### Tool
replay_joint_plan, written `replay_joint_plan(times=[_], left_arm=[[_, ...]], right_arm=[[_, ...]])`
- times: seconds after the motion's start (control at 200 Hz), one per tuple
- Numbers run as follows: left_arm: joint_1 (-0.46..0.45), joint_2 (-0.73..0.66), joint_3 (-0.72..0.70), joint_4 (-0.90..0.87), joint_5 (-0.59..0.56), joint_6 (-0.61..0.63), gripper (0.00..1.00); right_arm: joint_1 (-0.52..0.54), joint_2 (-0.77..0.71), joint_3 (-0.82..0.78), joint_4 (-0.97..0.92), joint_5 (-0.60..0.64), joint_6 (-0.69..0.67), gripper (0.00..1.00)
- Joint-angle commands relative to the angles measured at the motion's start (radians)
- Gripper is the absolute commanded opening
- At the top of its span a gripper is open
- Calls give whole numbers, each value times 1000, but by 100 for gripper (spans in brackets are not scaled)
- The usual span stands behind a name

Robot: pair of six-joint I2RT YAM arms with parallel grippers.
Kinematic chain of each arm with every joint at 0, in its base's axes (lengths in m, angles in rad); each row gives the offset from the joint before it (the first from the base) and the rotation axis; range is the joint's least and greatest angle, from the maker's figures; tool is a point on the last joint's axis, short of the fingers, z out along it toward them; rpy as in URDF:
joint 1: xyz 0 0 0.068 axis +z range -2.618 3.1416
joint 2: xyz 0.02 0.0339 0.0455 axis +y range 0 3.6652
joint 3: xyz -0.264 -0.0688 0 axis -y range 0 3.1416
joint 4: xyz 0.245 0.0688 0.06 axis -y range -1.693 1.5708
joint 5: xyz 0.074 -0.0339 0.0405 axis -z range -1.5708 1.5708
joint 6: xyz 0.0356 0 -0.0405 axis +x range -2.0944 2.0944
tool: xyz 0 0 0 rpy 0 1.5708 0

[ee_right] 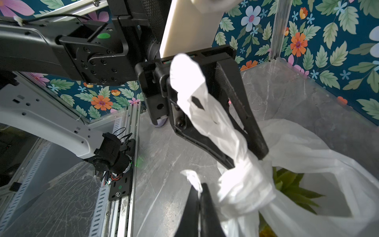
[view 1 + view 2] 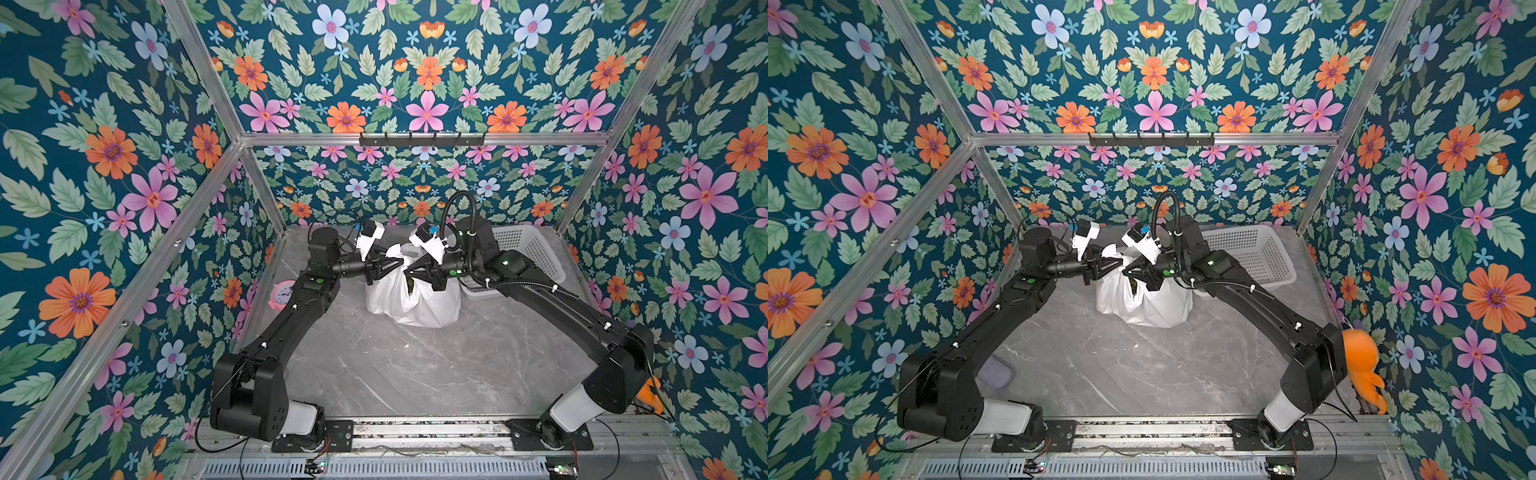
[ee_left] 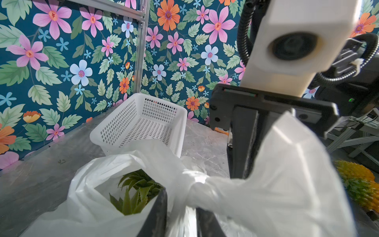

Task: Place the pineapple into a plastic bag & tie a knot
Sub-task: Cross the plastic bag at the center of the board.

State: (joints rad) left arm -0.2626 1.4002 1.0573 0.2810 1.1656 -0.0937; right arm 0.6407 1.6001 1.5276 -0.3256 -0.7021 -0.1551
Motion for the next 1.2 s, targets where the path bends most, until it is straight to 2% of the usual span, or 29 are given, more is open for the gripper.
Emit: replay_joint_plan(times=[0.0, 0.1, 0.18, 0.305, 0.48, 0.59, 0.65, 0.755, 0.855, 0.935, 1.005, 1.14, 1.195], left_arm=[[3, -9, 7, -13, 33, 29, 27], [4, -6, 13, -13, 63, 24, 31], [3, -6, 13, -13, 85, 25, 37], [5, -3, 15, -13, 70, 18, 45], [3, 19, 35, -37, 37, 7, 47], [2, 32, 49, -87, 52, 35, 44], [2, 37, 57, -135, 65, 68, 36], [1, 42, 69, -199, 93, 113, 32], [1, 45, 74, -216, 112, 125, 24], [1, 48, 75, -225, 117, 135, 15], [0, 48, 77, -236, 117, 149, 0], [-1, 41, 78, -222, 112, 163, 0], [-1, 35, 77, -207, 102, 161, 0]], right_arm=[[1, 6, 3, 2, 16, -65, 0], [1, 10, 3, 1, 13, -89, 0], [2, 16, 9, -1, 13, -101, 0], [9, 26, 21, -10, 19, -122, 0], [31, 38, 26, -17, 30, -167, 0], [35, 39, 27, -15, 44, -174, 0], [35, 40, 26, -18, 45, -176, 0], [35, 45, 37, -29, 45, -184, 0], [36, 49, 45, -39, 47, -188, 0], [39, 49, 49, -42, 53, -193, 0], [40, 50, 52, -46, 53, -194, 0], [42, 49, 58, -75, 48, -195, 0], [42, 35, 59, -88, 59, -179, 24]])
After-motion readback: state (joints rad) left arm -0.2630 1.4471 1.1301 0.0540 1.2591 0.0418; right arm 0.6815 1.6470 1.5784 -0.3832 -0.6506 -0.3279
